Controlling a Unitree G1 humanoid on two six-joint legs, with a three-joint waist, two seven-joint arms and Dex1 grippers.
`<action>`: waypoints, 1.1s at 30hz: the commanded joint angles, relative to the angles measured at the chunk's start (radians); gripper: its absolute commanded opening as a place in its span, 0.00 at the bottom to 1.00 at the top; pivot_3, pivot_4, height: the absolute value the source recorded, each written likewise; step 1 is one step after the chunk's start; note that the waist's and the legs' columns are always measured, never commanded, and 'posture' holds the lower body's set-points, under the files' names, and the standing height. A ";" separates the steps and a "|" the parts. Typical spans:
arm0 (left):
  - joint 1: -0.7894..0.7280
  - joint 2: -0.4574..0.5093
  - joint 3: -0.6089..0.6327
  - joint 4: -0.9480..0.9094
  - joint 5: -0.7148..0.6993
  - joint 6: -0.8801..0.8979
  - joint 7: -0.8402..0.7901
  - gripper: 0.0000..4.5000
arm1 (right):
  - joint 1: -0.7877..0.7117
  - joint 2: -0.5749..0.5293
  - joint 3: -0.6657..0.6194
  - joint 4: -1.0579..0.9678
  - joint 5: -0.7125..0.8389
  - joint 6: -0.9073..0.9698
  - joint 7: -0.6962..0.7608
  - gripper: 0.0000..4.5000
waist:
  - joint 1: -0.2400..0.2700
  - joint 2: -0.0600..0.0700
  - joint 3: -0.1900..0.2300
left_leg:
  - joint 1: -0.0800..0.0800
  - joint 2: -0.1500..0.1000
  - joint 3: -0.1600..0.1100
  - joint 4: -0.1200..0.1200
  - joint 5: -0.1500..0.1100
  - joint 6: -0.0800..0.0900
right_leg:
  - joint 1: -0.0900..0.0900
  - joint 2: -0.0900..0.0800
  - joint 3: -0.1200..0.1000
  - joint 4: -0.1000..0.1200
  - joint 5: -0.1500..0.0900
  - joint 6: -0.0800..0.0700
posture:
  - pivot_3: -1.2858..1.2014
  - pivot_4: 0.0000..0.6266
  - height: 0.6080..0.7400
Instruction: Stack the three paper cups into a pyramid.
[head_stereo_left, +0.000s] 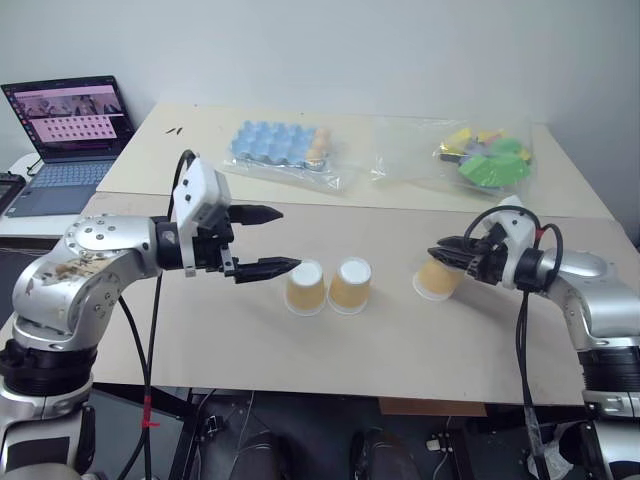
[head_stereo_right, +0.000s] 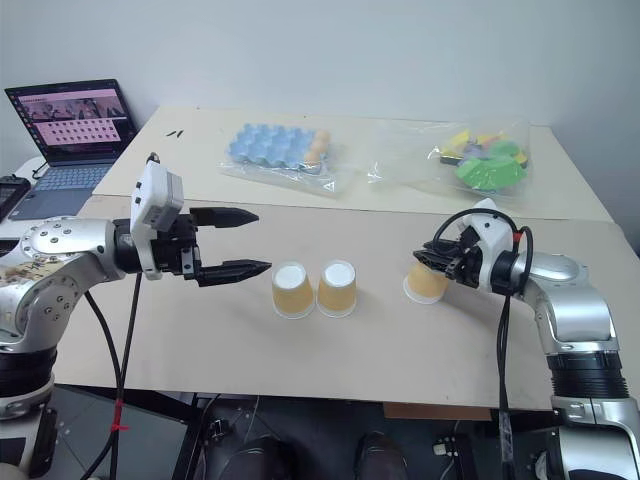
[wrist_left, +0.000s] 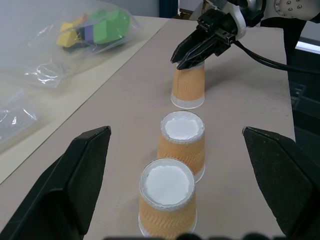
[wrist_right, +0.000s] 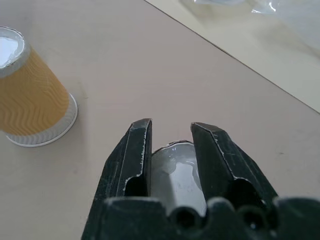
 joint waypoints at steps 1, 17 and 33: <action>-0.022 0.007 0.010 -0.007 0.007 -0.025 0.002 1.00 | -0.002 0.001 -0.018 -0.019 0.013 -0.002 -0.005 0.37 | 0.000 0.000 0.000 | 0.000 0.000 0.000 0.000 0.000 0.000 | 0.000 0.000 0.000 0.000 0.000 0.000 | 0.52 0.24 0.94; -0.024 0.006 0.005 -0.007 0.010 -0.020 0.003 1.00 | -0.010 0.001 -0.050 -0.101 0.058 -0.007 -0.028 0.99 | -0.001 0.000 0.000 | 0.000 0.000 0.000 0.000 0.000 0.000 | 0.000 0.000 0.000 0.000 0.000 0.000 | 0.52 0.24 0.94; -0.025 0.016 0.010 -0.011 0.006 -0.007 0.015 1.00 | 0.127 -0.076 -0.165 -0.010 0.075 -0.034 0.003 0.99 | -0.001 0.001 0.000 | 0.001 -0.001 0.000 -0.001 0.000 0.000 | 0.000 0.000 0.001 0.000 0.000 0.001 | 0.52 0.24 0.94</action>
